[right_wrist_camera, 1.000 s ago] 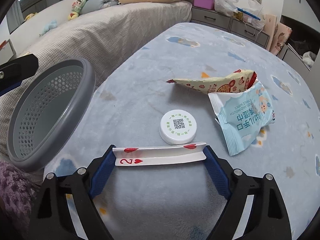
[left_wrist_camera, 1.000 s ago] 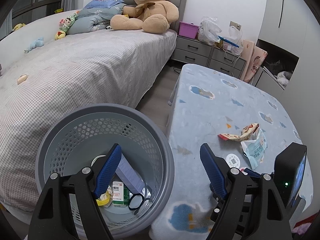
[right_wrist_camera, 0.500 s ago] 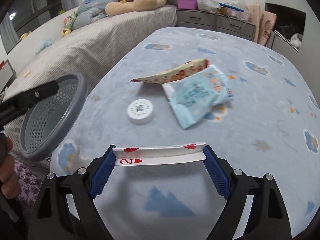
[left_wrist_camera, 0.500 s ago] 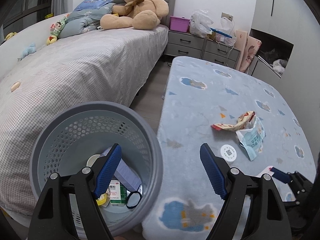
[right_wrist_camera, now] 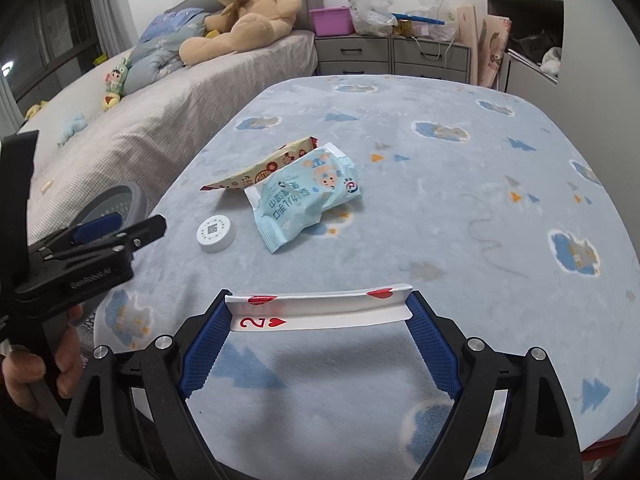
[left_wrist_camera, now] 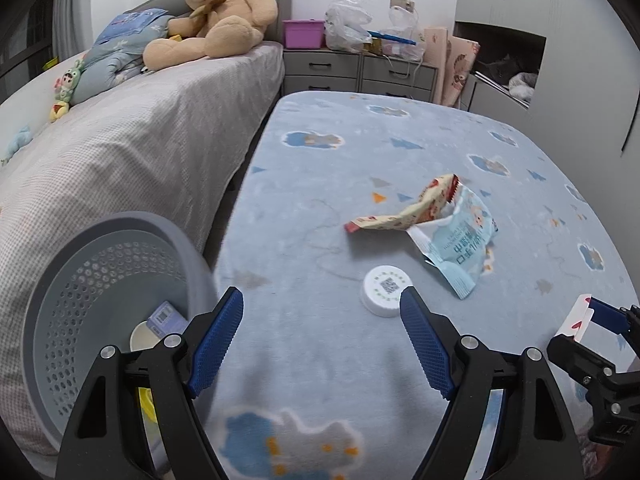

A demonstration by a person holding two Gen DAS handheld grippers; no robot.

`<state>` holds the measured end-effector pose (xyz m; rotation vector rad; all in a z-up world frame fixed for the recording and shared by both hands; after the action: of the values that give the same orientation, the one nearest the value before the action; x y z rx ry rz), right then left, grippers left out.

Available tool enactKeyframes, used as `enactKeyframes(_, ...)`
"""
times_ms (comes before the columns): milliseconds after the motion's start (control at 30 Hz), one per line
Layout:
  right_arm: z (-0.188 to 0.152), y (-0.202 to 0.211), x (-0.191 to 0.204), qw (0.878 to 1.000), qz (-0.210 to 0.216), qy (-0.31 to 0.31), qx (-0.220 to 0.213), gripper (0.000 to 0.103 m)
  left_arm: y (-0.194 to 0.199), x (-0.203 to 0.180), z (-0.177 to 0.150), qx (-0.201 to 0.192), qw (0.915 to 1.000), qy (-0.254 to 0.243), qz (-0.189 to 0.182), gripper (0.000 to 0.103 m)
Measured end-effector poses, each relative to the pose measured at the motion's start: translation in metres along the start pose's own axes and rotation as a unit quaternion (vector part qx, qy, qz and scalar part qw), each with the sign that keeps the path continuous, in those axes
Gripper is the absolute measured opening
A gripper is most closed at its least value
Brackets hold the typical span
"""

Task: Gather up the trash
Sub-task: 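Grasp the playing card with the right tool while left grasps the white round cap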

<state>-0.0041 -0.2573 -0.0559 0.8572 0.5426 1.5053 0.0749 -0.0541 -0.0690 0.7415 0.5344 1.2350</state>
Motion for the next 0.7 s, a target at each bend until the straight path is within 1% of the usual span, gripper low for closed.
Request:
enactKeyframes(200, 0.001, 0.005, -0.006, 0.999, 0.022, -0.023, -0.008, 0.084, -0.024, -0.012, -0.001, 0.02, 0.9998, 0.0, -0.007, 0.077)
enactKeyframes(333, 0.003, 0.006, -0.006, 0.999, 0.036, -0.029, -0.011, 0.084, -0.038, -0.015, -0.001, 0.029, 0.9996, -0.006, 0.002, 0.077)
enactKeyframes(700, 0.003, 0.002, -0.01, 0.998, 0.047, -0.043, -0.004, 0.084, -0.055, -0.026, 0.003, 0.039, 0.999, -0.022, 0.0, 0.077)
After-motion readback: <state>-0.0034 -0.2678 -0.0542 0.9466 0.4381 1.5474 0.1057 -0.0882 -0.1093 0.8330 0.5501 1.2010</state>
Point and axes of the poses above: each gripper's, at about its wrist camera, not at the fingertips, and y roughly against the way its jaws point, x to its left, z to its top, the point moved 4 cm from there along -y, roughly the way its jaws point, and after that the axes turned 4 degrees about -y, right-handed, at the moved point
